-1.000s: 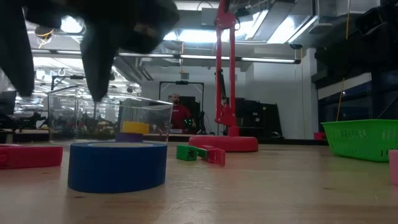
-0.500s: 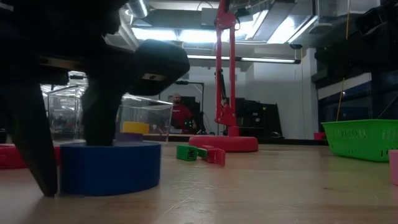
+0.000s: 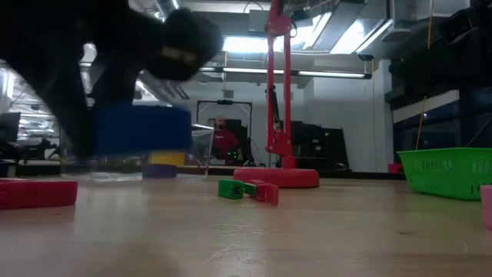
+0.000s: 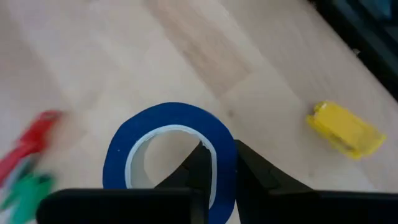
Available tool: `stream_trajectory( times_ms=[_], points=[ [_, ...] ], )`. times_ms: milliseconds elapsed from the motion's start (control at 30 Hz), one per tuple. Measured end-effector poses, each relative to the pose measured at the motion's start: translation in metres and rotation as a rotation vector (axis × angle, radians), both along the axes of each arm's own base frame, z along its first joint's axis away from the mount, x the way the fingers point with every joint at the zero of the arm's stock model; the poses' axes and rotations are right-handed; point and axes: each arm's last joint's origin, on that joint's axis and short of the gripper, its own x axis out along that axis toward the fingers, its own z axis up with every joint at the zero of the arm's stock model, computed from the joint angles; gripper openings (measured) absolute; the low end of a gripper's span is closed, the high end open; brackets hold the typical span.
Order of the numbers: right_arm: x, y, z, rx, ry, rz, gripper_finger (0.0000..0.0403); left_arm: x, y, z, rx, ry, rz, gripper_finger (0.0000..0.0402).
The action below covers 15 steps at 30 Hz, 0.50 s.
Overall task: Pick and place Stapler, Stapler remover, tape
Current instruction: Put the blue tape into the transparent bin
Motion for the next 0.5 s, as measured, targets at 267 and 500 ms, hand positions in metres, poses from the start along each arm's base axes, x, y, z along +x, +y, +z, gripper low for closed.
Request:
stream_trajectory(
  times_ms=[267,500],
  points=[
    [0.0,0.0,0.0,0.0,0.0,0.0,0.0199,-0.014,0.027,0.05,0.03,-0.062,0.124,0.0035],
    [0.0,0.0,0.0,0.0,0.0,0.0,0.0199,-0.034,0.054,0.089,0.029,-0.077,0.278,0.0035]
  ],
)
